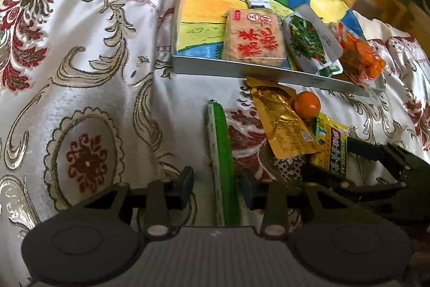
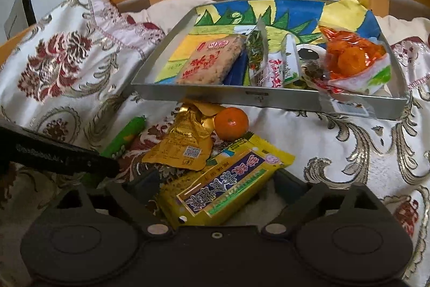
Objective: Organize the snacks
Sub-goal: 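Grasp the green stick snack with the left gripper while the right gripper grasps the yellow bar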
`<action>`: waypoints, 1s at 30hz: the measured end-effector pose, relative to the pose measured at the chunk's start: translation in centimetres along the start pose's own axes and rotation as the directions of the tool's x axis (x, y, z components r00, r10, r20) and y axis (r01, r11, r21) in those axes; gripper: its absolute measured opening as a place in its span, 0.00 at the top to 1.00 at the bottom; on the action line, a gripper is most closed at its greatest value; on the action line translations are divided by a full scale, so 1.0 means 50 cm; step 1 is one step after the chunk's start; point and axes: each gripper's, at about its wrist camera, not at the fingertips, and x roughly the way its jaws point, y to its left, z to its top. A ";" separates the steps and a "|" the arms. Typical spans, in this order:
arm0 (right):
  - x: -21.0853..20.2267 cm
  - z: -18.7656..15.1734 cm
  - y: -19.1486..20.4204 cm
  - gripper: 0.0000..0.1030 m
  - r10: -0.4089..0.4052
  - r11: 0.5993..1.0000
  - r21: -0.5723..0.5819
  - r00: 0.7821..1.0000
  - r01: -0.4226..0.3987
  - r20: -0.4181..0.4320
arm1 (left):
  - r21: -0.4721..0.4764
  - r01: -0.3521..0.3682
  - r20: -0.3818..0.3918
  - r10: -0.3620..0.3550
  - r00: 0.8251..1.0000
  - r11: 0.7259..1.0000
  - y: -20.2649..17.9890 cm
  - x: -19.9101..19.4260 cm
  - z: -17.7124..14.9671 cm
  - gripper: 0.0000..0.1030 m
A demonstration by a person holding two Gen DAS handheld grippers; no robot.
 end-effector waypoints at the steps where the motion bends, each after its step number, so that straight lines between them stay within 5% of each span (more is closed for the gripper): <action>1: 0.003 -0.001 0.003 0.06 -0.003 1.000 -0.013 1.000 0.003 -0.004 | -0.006 -0.002 0.000 0.002 1.000 1.000 0.000 0.002 0.001 0.59; 9: 0.003 -0.005 0.015 0.13 -0.029 0.996 -0.091 0.999 0.026 -0.028 | 0.016 -0.013 -0.003 0.014 1.000 1.000 -0.018 0.006 -0.005 0.63; 18: -0.039 -0.018 0.045 0.26 0.052 0.968 -0.239 0.994 -0.073 -0.095 | 0.015 0.038 -0.014 -0.038 0.999 0.999 -0.033 -0.003 -0.017 0.70; 22: -0.058 -0.028 0.053 0.24 0.030 0.958 -0.283 0.995 -0.056 -0.096 | 0.017 0.037 -0.019 -0.037 0.999 0.999 -0.034 -0.005 -0.021 0.70; 25: -0.060 -0.028 0.049 0.14 -0.009 0.966 -0.258 0.997 -0.010 -0.072 | 0.001 0.024 -0.018 -0.024 1.000 1.000 -0.033 -0.002 -0.016 0.69; 30: -0.044 -0.038 0.045 0.13 -0.032 0.983 -0.184 0.997 0.018 -0.073 | -0.013 0.002 -0.011 -0.003 1.000 1.000 -0.032 0.003 -0.011 0.64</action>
